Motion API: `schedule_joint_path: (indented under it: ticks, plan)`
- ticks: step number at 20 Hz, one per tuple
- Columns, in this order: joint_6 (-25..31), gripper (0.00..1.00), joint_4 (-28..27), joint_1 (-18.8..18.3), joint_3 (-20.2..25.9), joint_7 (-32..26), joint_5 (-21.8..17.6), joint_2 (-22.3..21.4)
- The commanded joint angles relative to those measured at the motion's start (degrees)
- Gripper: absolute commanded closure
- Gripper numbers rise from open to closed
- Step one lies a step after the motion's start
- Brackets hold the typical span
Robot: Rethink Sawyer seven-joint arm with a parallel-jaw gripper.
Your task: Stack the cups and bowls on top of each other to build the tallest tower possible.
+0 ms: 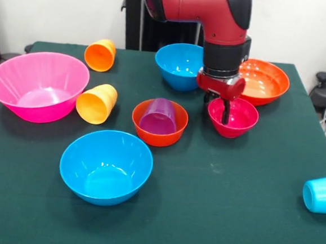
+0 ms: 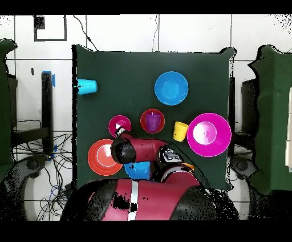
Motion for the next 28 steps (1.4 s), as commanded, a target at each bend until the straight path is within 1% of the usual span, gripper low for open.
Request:
schedule_joint_path:
  ticks: [1,3,5,7,8,10,13,15,17,18,21,24,28]
  plan:
    - [5.3,0.0,-10.7,-3.5,-10.9,-7.2,-6.3,5.3]
    - [8.5,0.0,-9.8,-6.1,-8.2,-7.5,-6.9,2.7]
    - [11.1,0.0,-7.8,-9.7,-4.3,-6.8,-6.5,0.0]
    - [16.2,0.0,-3.3,-15.8,3.1,-5.0,-3.4,-2.3]
    - [17.7,0.0,-1.8,-17.8,5.4,-4.4,-2.3,-3.4]
    - [17.9,0.0,-1.2,-18.6,6.6,-4.5,-2.6,-5.7]
    - [21.1,0.0,-0.5,-20.8,9.4,-6.3,-3.2,-10.0]
    - [24.2,0.0,-0.3,-21.7,10.7,-7.4,-2.9,-13.3]
    - [26.4,0.0,-0.1,-22.4,11.8,-7.1,-2.3,-15.6]
    - [27.7,0.0,-0.3,-22.6,12.1,-6.6,-1.7,-16.2]
    - [30.1,0.0,1.2,-23.8,13.8,-3.8,1.1,-18.0]
    - [29.3,0.0,2.5,-23.8,14.1,-2.7,1.2,-19.3]
    - [27.5,0.0,3.8,-24.2,15.2,-1.4,2.1,-18.6]
